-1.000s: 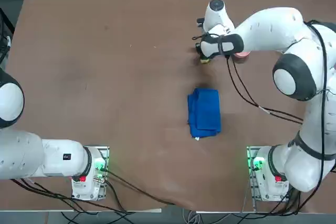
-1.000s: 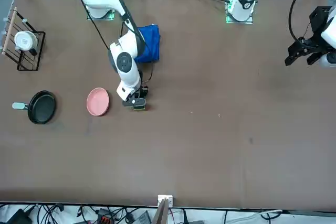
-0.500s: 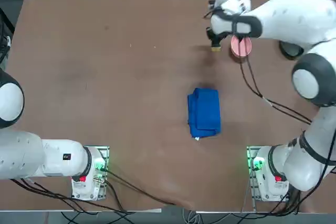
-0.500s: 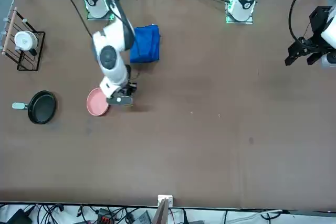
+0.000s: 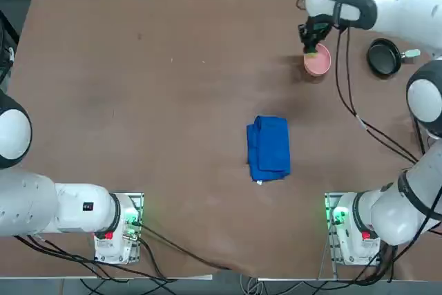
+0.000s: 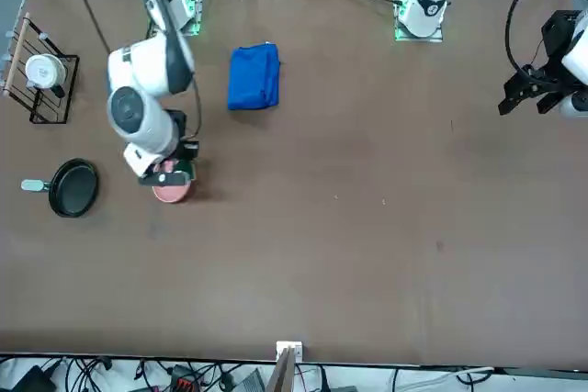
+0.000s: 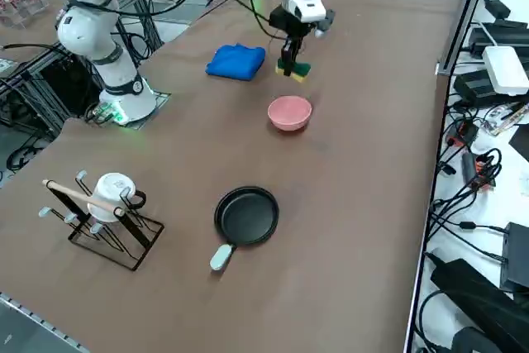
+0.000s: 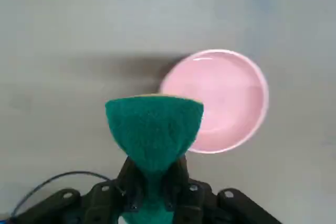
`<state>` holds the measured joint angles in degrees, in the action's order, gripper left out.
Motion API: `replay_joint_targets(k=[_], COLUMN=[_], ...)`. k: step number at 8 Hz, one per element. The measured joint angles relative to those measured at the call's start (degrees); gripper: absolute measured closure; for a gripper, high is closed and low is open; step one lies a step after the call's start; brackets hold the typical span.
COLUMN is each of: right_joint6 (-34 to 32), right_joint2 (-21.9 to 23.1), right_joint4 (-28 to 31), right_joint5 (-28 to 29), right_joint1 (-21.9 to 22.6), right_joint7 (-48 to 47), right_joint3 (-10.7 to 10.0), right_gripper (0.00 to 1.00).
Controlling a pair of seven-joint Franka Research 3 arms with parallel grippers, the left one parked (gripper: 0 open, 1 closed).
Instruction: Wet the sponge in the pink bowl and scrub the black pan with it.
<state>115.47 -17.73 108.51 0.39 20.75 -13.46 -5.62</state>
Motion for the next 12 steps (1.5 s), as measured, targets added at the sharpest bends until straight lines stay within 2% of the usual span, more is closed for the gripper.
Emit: replay_joint_targets(k=[1,3,8,12], right_joint6=[-0.47,-0.74,-0.74,-0.71], right_joint2=[-0.36,-2.18,-5.41,-8.15], right_joint4=[0.36,0.63,0.60,-1.83], right_joint5=[0.50,2.90,3.39,3.89], right_joint1=[-1.81,-2.73,-6.21,-6.70], right_joint7=[1.42,1.98,7.39,7.56], right_joint3=[0.00,0.04,0.09,0.30], right_gripper=[0.78,0.78,0.78,0.78])
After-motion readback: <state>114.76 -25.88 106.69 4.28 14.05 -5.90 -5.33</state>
